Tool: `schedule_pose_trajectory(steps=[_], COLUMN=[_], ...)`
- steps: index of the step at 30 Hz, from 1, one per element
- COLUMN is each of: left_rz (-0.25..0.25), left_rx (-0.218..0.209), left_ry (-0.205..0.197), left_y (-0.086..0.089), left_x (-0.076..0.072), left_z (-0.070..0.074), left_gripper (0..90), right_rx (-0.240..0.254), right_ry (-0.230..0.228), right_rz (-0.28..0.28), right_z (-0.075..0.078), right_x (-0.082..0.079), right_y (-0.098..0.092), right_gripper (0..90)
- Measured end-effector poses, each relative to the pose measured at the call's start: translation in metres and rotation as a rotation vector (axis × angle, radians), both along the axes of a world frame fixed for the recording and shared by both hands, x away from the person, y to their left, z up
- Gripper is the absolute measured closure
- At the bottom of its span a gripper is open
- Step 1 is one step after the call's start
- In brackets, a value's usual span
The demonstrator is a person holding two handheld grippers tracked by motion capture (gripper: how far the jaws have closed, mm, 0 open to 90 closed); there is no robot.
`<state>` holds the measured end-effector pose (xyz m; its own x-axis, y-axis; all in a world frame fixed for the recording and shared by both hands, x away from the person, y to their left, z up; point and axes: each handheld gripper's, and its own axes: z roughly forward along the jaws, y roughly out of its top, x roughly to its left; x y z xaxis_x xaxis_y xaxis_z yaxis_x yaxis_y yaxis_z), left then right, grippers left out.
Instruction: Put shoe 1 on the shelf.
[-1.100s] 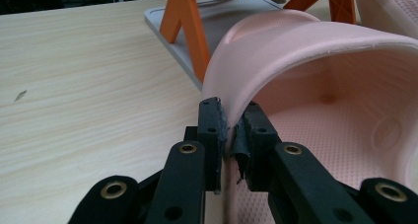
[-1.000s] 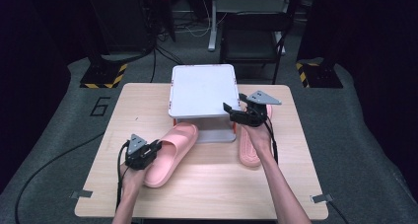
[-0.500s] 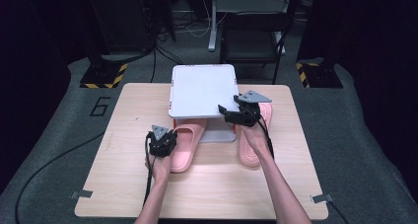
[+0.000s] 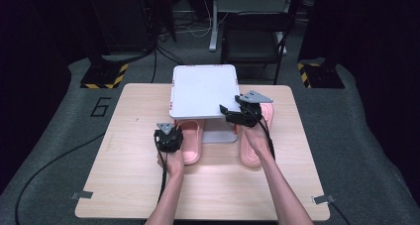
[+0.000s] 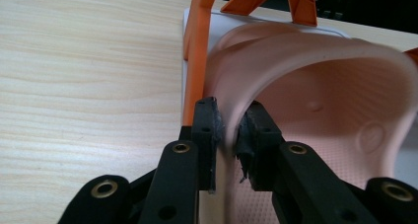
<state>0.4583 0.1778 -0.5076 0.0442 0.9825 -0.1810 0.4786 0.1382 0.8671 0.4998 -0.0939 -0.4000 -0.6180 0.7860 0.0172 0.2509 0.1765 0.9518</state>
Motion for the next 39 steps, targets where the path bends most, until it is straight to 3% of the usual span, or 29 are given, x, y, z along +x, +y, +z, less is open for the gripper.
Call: schedule_pose_trajectory(steps=[3,6,7,9,10,12,13,14,16,17,18,19,21,23,24,27,30,36,39], left_rz=[-0.004,-0.049,-0.124,-0.144,-0.184,-0.287,-0.287,-0.328,-0.395,-0.470,-0.470,-0.517,-0.591,-0.643,-0.646,-0.678,-0.708,-0.737,-0.739], left_rx=[-0.002,-0.006,-0.013,-0.006,-0.052,-0.037,-0.037,-0.046,-0.068,-0.057,-0.057,-0.014,-0.020,-0.002,0.004,0.028,0.087,0.177,0.200], left_ry=[-0.026,-0.051,-0.074,-0.083,-0.110,-0.126,-0.126,-0.145,-0.123,-0.132,-0.132,-0.131,-0.137,-0.110,-0.118,-0.095,-0.063,-0.002,0.006], left_y=[-0.002,0.005,0.013,0.017,0.022,0.035,0.035,0.039,0.045,0.049,0.049,0.052,0.058,0.063,0.064,0.068,0.064,0.044,0.039], left_x=[0.000,-0.002,-0.004,-0.005,-0.007,-0.015,-0.015,-0.018,-0.023,-0.030,-0.030,-0.036,-0.044,-0.052,-0.056,-0.064,-0.069,-0.071,-0.069], left_z=[0.000,0.003,0.005,0.006,0.007,0.010,0.010,0.010,0.013,0.017,0.017,0.019,0.021,0.020,0.018,0.011,0.004,-0.008,-0.012], left_gripper=[72.7,60.3,55.3,48.5,44.6,39.6,37.1,37.1,29.3,22.6,19.8,19.8,14.7,12.0,12.0,9.2,8.8,4.9,5.1], right_rx=[0.000,-0.004,-0.004,-0.002,-0.001,0.000,0.002,0.002,0.000,0.001,0.001,0.000,-0.004,-0.005,-0.005,-0.004,0.000,-0.003,-0.004], right_ry=[0.001,0.004,0.004,0.006,0.006,0.006,0.005,0.005,0.005,0.005,0.005,0.008,0.006,0.007,0.007,0.006,0.009,0.009,0.009], right_rz=[-0.002,0.004,0.005,0.002,0.003,0.004,0.004,0.004,0.003,0.003,0.003,0.002,0.004,0.005,0.005,0.003,0.000,-0.002,-0.001], right_z=[0.000,0.000,0.000,0.000,0.000,0.000,0.000,0.000,0.000,0.000,0.000,0.000,0.001,0.001,0.001,0.001,0.001,0.001,0.001], right_x=[0.000,0.000,0.000,0.000,0.000,0.000,0.000,0.000,0.000,0.000,0.000,0.000,0.000,0.000,0.000,0.000,-0.001,0.000,0.000], right_y=[0.000,-0.002,-0.002,-0.001,-0.001,-0.001,-0.001,-0.001,-0.001,-0.001,-0.001,-0.001,-0.002,-0.002,-0.002,-0.001,-0.001,-0.001,-0.001], right_gripper=[25.5,26.0,26.0,26.0,26.1,26.1,26.1,26.1,26.1,26.1,26.1,26.1,26.3,26.3,26.3,26.4,26.4,26.4,26.4])
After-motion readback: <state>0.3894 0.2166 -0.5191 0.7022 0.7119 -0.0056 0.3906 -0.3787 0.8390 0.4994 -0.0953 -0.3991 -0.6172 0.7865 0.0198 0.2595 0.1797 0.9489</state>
